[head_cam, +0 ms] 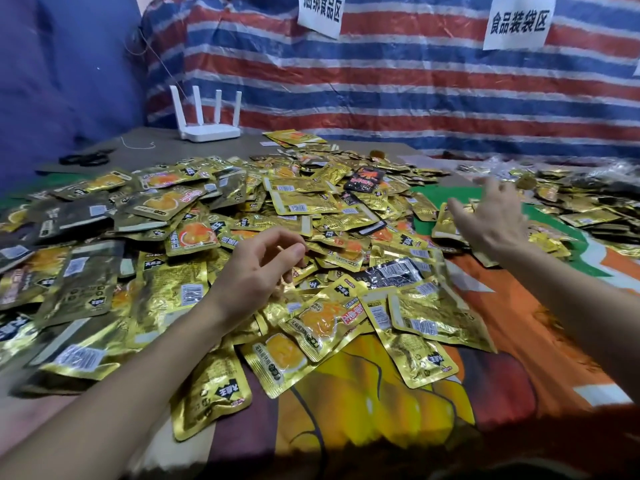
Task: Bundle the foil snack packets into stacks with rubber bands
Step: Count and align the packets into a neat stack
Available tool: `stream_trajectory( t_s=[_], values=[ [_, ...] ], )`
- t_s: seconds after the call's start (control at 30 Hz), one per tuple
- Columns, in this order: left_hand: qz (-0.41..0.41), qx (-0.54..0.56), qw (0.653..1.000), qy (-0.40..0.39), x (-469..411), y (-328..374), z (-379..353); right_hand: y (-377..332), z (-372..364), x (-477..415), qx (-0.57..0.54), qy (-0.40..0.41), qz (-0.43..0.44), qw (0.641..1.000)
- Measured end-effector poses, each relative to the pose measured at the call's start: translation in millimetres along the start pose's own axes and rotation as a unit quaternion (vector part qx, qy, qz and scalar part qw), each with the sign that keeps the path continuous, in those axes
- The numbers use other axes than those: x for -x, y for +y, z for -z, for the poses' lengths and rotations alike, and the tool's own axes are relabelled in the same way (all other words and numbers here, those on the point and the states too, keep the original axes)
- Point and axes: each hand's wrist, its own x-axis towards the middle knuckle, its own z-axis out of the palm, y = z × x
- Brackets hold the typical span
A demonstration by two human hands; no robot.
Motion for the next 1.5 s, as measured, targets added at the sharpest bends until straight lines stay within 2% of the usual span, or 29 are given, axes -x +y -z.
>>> stream_trajectory(
  t_s=[0.13, 0.23, 0.3, 0.4, 0.53, 0.63, 0.7, 0.93, 1.1, 1.27, 1.37, 1.5],
  values=[
    [-0.057, -0.097, 0.993, 0.028, -1, 8, 8, -62, 7, 46, -0.103, -0.104, 0.183, 0.972],
    [-0.102, -0.177, 0.978, 0.038, -5, 22, 20, -96, 22, 81, -0.142, -0.209, 0.299, 0.92],
    [-0.085, -0.211, 0.973, 0.02, -8, 35, 33, -109, 29, 98, -0.128, -0.278, 0.356, 0.883],
    [0.02, -0.291, 0.951, -0.103, -11, 53, 65, -121, 33, 114, -0.087, -0.371, 0.394, 0.836],
    [0.108, -0.376, 0.868, -0.306, 4, 59, 99, -132, 31, 126, -0.025, -0.454, 0.397, 0.797],
    [0.152, -0.409, 0.806, -0.4, 18, 48, 101, -140, 25, 128, 0.025, -0.474, 0.377, 0.795],
    [0.159, -0.451, 0.766, -0.43, 22, 44, 96, -145, 21, 127, 0.065, -0.479, 0.356, 0.8],
    [0.06, -0.56, 0.696, -0.445, 1, 54, 52, -167, 10, 115, 0.167, -0.499, 0.323, 0.787],
    [0.077, -0.562, 0.674, -0.473, -19, 53, 28, -171, 6, 110, 0.162, -0.529, 0.293, 0.78],
    [0.054, -0.64, 0.629, -0.437, -31, 48, 32, -174, 6, 112, 0.139, -0.539, 0.301, 0.774],
    [0.061, -0.654, 0.63, -0.413, -34, 51, 36, -176, 7, 110, 0.132, -0.506, 0.301, 0.797],
    [0.024, -0.677, 0.632, -0.376, -38, 57, 44, -178, 5, 106, 0.107, -0.456, 0.309, 0.828]
  ],
)
